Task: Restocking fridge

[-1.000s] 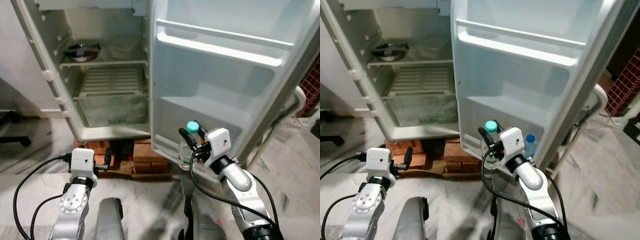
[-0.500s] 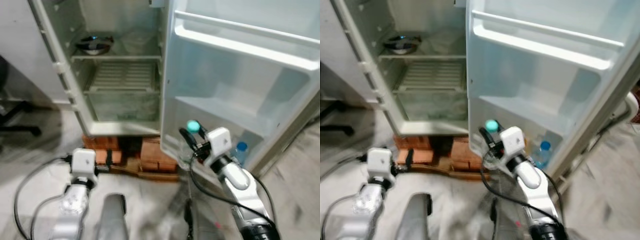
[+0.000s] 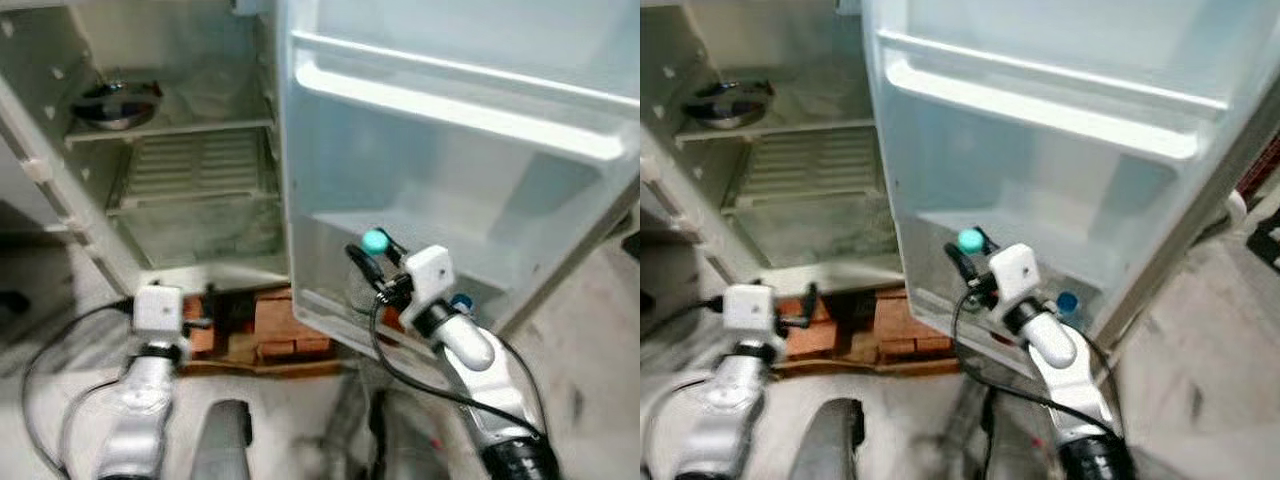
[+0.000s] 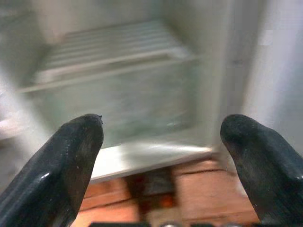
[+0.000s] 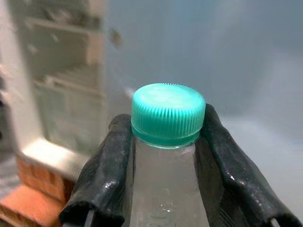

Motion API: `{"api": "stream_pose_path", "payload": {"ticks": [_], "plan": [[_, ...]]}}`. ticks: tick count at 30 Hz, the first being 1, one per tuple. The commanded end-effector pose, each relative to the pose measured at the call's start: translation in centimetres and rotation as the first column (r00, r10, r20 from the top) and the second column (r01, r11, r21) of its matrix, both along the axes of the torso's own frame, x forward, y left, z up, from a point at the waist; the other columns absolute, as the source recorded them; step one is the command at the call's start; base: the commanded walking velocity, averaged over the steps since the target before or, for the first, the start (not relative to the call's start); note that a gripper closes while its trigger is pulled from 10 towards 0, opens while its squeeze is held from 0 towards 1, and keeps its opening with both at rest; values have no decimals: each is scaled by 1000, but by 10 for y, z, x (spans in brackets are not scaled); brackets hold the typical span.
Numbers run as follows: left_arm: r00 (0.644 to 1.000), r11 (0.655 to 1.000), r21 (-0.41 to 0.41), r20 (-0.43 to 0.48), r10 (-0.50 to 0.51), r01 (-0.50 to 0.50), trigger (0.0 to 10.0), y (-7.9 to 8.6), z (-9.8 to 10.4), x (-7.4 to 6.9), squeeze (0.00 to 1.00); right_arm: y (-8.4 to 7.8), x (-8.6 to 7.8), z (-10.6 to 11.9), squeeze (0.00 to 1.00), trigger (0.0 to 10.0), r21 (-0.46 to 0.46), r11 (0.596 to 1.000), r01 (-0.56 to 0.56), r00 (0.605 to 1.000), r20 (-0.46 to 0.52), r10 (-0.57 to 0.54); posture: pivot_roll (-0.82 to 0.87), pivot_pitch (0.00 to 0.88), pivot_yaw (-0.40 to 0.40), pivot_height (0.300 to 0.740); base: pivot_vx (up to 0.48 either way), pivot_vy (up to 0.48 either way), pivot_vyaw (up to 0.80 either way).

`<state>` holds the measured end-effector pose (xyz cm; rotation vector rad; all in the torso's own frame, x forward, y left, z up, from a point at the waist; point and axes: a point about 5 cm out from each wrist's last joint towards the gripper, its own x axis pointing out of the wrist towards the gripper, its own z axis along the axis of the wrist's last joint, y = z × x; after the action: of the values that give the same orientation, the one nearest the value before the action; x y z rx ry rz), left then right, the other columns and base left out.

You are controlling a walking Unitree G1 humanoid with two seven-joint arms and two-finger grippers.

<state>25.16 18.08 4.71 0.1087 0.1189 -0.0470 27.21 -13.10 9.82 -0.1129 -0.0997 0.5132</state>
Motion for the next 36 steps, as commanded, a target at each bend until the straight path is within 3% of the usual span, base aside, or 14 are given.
{"api": "stream_pose_path", "payload": {"ticks": [1,6,15,18,26,29,33,36], "plan": [[999,999,21,-17,30,-29,10000,10,-3,-5,0,4,3,7,0,10000,14,1000,-13,1000,29,13,5,0,-19,578,0,0,0],[999,999,28,-25,41,-41,10000,12,-4,-7,0,16,8,4,0,10000,6,998,-57,998,33,56,7,0,-17,578,0,0,0],[997,993,96,-35,74,-70,10000,20,-5,-33,0,26,25,-17,0,10000,-23,999,-30,999,-22,30,73,73,-34,578,0,0,0],[993,988,114,-44,105,-100,10000,27,-5,-40,0,32,33,-15,0,10000,-27,999,-22,1000,-7,22,92,99,-36,578,0,0,0],[992,985,132,-46,114,-108,10000,33,3,-53,0,45,54,8,0,10000,-16,1000,-5,996,94,6,133,133,-36,518,0,0,0],[992,980,158,-32,125,-119,10000,36,6,-55,0,47,59,18,0,10000,-44,999,-7,988,154,14,144,140,-35,518,0,0,0],[989,974,176,-23,146,-140,10000,40,11,-57,0,46,64,15,0,10000,-112,993,23,985,173,-3,156,152,-40,518,0,0,0],[987,967,203,-3,160,-156,10000,44,18,-59,0,38,67,3,0,10000,-241,968,67,985,171,-25,177,171,-49,518,0,0,0]]}}
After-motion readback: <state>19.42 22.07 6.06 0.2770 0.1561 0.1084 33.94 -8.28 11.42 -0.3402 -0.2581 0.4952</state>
